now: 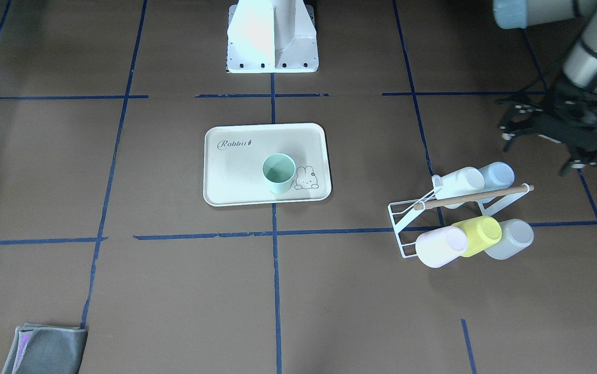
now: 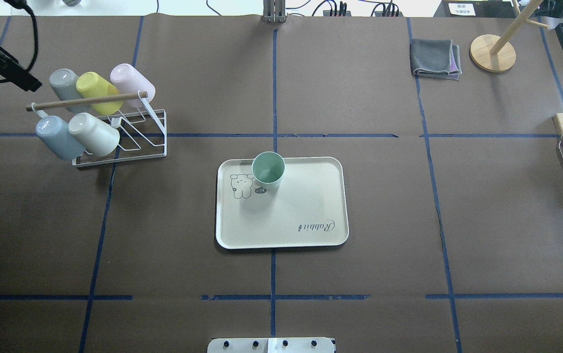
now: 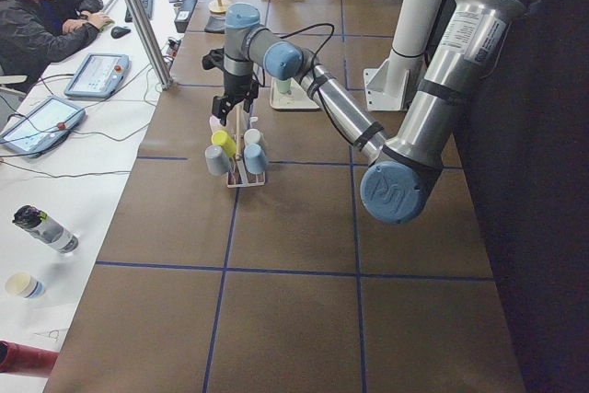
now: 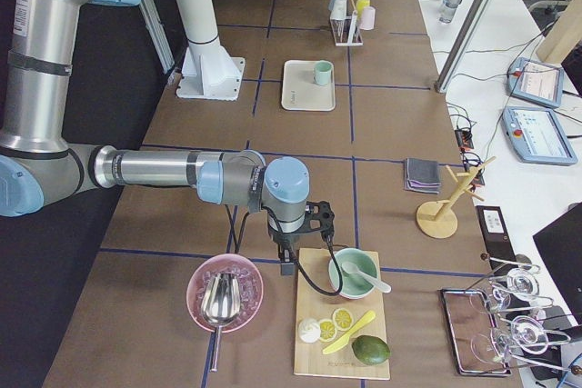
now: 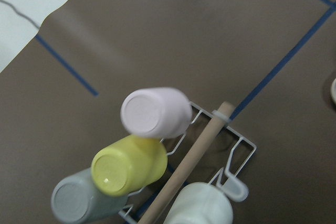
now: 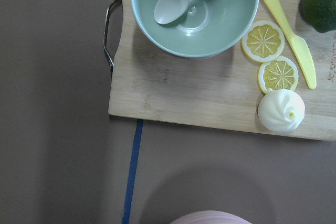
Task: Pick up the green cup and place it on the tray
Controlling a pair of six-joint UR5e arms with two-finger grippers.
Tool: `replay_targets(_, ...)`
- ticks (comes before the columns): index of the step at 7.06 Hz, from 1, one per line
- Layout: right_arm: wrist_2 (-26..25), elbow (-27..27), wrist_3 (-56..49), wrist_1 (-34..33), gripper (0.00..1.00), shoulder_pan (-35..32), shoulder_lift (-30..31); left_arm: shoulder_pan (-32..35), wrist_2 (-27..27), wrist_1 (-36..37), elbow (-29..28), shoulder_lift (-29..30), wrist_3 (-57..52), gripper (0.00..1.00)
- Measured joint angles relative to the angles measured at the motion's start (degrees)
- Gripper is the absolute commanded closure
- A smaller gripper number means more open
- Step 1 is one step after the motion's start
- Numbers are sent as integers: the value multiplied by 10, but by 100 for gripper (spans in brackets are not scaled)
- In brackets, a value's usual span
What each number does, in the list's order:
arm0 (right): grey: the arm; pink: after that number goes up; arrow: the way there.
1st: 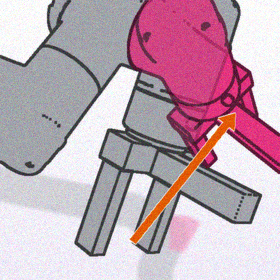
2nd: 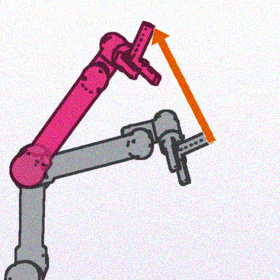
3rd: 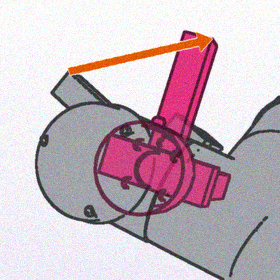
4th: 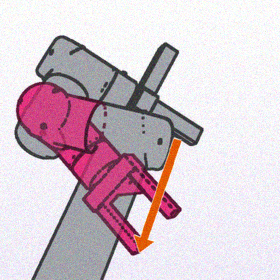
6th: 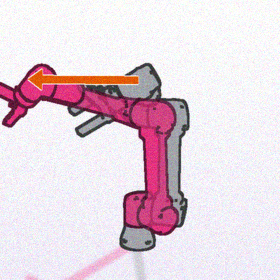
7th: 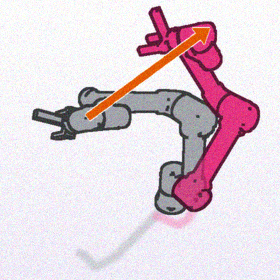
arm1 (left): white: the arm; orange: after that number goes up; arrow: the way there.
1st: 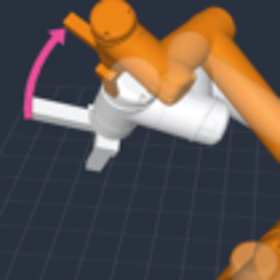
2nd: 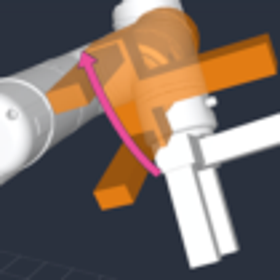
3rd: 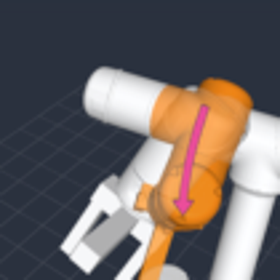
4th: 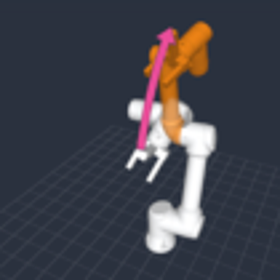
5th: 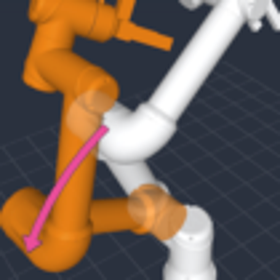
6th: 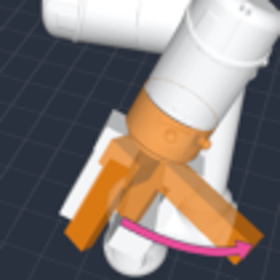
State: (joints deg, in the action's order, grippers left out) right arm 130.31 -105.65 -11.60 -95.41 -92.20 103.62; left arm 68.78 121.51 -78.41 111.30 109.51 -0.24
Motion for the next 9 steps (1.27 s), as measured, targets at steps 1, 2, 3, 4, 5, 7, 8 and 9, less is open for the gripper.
replay_targets(1,0,0,0,0,0,0,0,65,43,4,-33,-21,-4,0)
replay_targets(2,0,0,0,0,0,0,0,124,85,5,-77,-33,-27,0)
replay_targets(3,0,0,0,0,0,0,1,174,110,5,-117,-44,-77,0)
replay_targets(4,0,0,0,0,0,0,1,214,120,6,-147,-55,-117,0)
replay_targets(5,0,0,0,0,0,0,1,246,124,3,-169,-75,-136,0)
replay_targets(7,0,-1,-1,0,0,0,2,273,126,-7,-187,-132,-142,0)
replay_targets(8,0,0,-1,0,0,0,3,276,126,-13,-193,-149,-143,0)
replay_targets(9,0,0,0,0,0,0,3,276,124,-23,-195,-162,-143,0)
